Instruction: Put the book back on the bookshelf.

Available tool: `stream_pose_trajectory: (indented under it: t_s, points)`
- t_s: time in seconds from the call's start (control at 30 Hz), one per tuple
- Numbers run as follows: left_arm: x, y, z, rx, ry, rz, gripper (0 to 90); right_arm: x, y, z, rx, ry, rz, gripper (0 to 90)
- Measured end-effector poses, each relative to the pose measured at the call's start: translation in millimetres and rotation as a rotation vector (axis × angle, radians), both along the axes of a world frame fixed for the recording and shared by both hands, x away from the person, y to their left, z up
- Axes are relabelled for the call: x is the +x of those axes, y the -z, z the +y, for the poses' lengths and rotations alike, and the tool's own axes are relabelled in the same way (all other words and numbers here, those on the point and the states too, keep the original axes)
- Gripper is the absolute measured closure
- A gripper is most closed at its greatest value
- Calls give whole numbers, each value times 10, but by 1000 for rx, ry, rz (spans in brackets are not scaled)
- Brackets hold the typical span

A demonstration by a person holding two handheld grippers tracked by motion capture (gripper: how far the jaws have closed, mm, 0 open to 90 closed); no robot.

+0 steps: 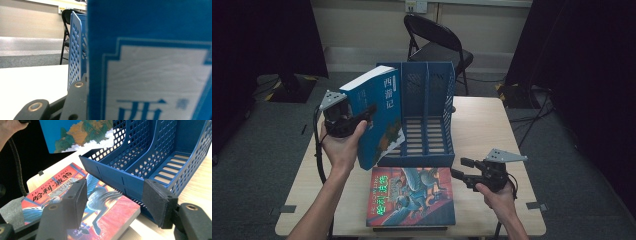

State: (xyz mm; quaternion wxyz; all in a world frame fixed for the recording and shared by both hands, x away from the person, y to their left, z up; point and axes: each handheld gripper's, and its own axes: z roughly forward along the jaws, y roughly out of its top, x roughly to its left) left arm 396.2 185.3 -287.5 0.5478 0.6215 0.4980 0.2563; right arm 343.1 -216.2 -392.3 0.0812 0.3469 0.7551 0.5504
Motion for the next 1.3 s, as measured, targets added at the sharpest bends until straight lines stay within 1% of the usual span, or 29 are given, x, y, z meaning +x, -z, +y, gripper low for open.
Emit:
stream_pose_trajectory:
  t_s: [0.07, 0.1, 0.2, 0.27, 0.33, 0.43, 0.5, 0.57, 0.63, 0.7, 0.77, 0.8, 0.83, 0.97, 1.0, 1.17, 1.3]
  points:
    - [22, 10, -21, 5, -4, 6, 619, -8, -5, -7, 2, -2, -1, 366]
    - [32, 19, -36, 3, -16, 8, 618, -13, -6, -12, 0, -1, -1, 366]
    - [65, 50, -41, -12, -17, 16, 618, -6, 0, -19, 2, 4, 1, 366]
    - [82, 61, -35, -10, -23, 25, 619, -10, -3, -20, 2, -1, -3, 366]
    - [83, 65, -22, 1, -31, 26, 619, -15, -6, -20, 1, 0, -3, 366]
    - [79, 60, 17, -1, -41, 25, 619, -8, 3, -24, 2, 1, 1, 366]
    - [77, 53, 39, 6, -50, 22, 619, -7, 6, -20, -1, 0, 0, 366]
    - [72, 58, 46, 16, -69, 14, 618, -7, 3, -15, -1, -1, 0, 366]
    - [92, 57, 40, 26, -76, 23, 619, -6, -6, -15, 4, -1, -1, 366]
    - [98, 69, 32, 19, -74, 26, 618, 1, -11, -12, 3, 1, -1, 366]
    - [108, 84, 8, 15, -72, 32, 618, -1, -15, -5, 3, -2, -2, 366]
    - [115, 94, -27, 30, -78, 33, 619, -2, -16, 0, 1, -2, -3, 366]
    - [122, 104, -49, 36, -82, 33, 619, 1, -13, 2, 1, -3, -2, 366]
    - [157, 119, -112, 44, -101, 36, 619, -4, -10, -2, 3, -4, 0, 366]
    - [174, 122, -134, 52, -107, 38, 619, -5, -8, -6, 4, -4, -1, 366]
    - [228, 149, -189, 61, -112, 32, 619, -7, -3, -41, 6, 3, 0, 366]
    - [297, 181, -216, 54, -117, 43, 619, -10, -7, -50, 7, 3, 2, 365]
